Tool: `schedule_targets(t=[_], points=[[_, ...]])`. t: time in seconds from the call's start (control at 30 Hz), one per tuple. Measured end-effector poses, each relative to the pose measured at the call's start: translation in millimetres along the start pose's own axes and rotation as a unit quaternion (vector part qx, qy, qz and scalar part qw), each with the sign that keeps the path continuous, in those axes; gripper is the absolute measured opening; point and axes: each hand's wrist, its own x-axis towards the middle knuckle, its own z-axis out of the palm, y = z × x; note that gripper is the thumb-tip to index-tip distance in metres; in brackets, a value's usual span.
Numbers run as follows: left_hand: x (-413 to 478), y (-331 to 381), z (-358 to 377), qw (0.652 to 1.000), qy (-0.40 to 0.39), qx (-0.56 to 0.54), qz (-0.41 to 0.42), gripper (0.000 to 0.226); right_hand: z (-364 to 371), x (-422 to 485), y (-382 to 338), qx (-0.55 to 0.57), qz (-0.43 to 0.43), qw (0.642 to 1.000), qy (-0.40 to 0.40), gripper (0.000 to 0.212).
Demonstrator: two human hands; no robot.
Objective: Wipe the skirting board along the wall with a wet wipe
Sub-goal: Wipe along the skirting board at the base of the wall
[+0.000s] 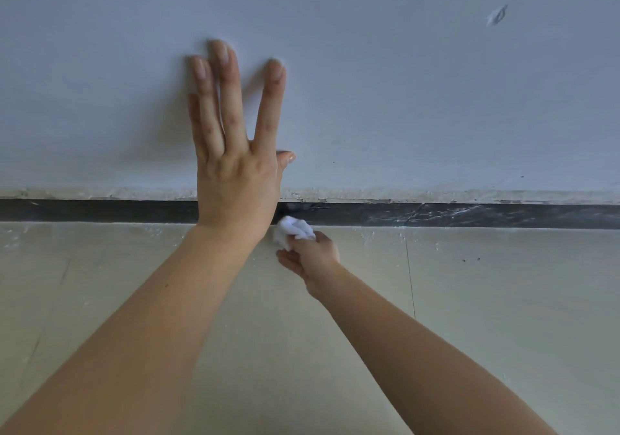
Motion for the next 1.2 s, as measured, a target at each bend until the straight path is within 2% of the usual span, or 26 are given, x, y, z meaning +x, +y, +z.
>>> schedule_targets(t=[0.13,0.2,0.33,0.37,0.47,0.57,0.7,0.87,1.03,1.1,1.2], points=[[0,-2,0,1.0,0.001,0.009,0.006,0.104,-2,11,-19,0.075,0.011,0.995,0.058,0.032],[0,-1,-2,1.0,-0.004,-0.006,0.002,0.099,-17,3,-20,0.126,-0.034,0.987,0.093,0.032],[2,3,-4,0.999,-0.018,-0.035,-0.005,0.095,-55,-7,-10,0.272,-0.101,0.947,0.137,0.033],[2,3,-4,0.999,-0.019,-0.034,-0.007,0.095,-56,-10,-6,0.262,-0.102,0.951,0.128,0.029],[2,4,-4,0.999,-0.025,-0.026,-0.01,0.097,-28,-12,8,0.121,-0.052,0.989,0.062,0.026],[3,6,-6,0.999,-0.028,-0.021,-0.011,0.097,12,-4,12,0.022,0.002,0.998,0.063,0.023],[0,-2,-2,1.0,-0.028,0.001,0.014,0.101,28,16,-8,0.143,0.074,0.983,0.082,0.019],[-2,-9,1,0.999,-0.027,0.009,0.024,0.091,-15,2,-16,0.16,-0.03,0.986,0.024,0.032],[-1,-6,-1,0.999,-0.032,0.002,0.021,0.087,-77,-11,-21,0.287,-0.077,0.953,0.065,0.026],[-1,-6,0,0.999,-0.034,0.004,0.018,0.087,-74,-18,-13,0.263,-0.065,0.962,0.032,0.022],[-2,-7,0,0.999,-0.04,0.01,0.017,0.092,-34,-21,-5,0.12,-0.011,0.991,-0.054,0.023]])
